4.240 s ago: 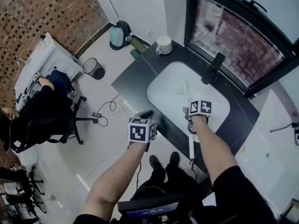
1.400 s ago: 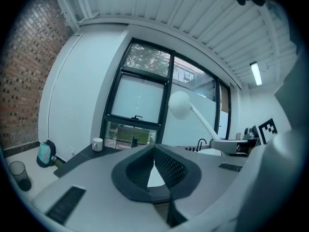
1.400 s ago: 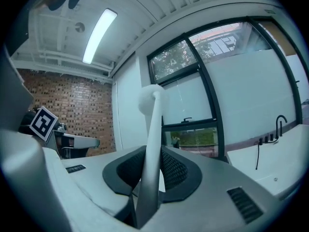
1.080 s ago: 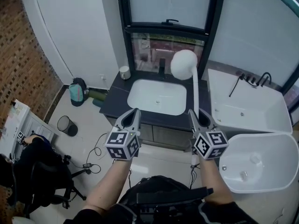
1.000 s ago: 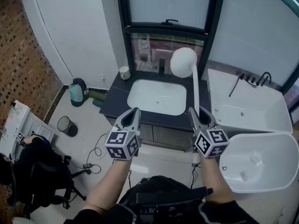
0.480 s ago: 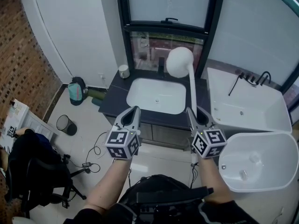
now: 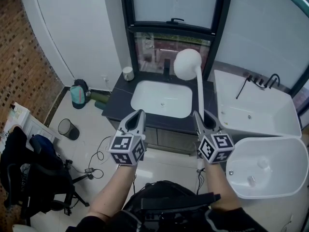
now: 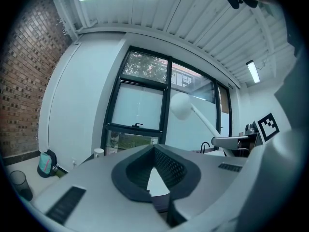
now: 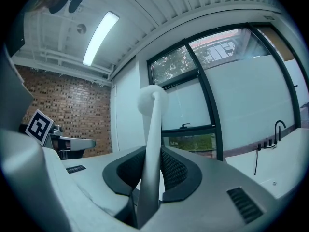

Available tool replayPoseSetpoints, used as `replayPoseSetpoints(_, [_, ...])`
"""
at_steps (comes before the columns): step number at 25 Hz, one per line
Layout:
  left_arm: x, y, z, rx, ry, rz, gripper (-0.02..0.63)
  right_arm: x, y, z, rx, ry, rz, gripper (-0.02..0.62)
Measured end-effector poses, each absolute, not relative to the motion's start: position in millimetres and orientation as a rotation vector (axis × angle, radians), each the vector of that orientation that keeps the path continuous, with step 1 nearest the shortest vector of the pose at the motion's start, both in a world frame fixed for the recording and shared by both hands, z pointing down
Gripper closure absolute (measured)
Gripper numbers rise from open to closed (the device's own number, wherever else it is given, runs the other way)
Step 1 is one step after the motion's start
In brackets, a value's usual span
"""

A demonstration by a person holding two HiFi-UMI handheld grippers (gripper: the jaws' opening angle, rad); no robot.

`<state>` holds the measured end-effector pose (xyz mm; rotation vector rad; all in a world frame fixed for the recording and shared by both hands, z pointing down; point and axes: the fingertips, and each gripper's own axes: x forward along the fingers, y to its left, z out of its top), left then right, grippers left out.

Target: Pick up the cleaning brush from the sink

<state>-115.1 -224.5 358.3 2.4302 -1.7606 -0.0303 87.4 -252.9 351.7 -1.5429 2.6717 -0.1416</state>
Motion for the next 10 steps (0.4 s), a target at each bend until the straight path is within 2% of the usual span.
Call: replayPoseSetpoints(10, [-118.0, -229.7, 360.2, 2.436, -1.749, -0.025, 0.606, 81.8, -256.1, 351.8, -1.551, 2.674, -0.133, 0.522])
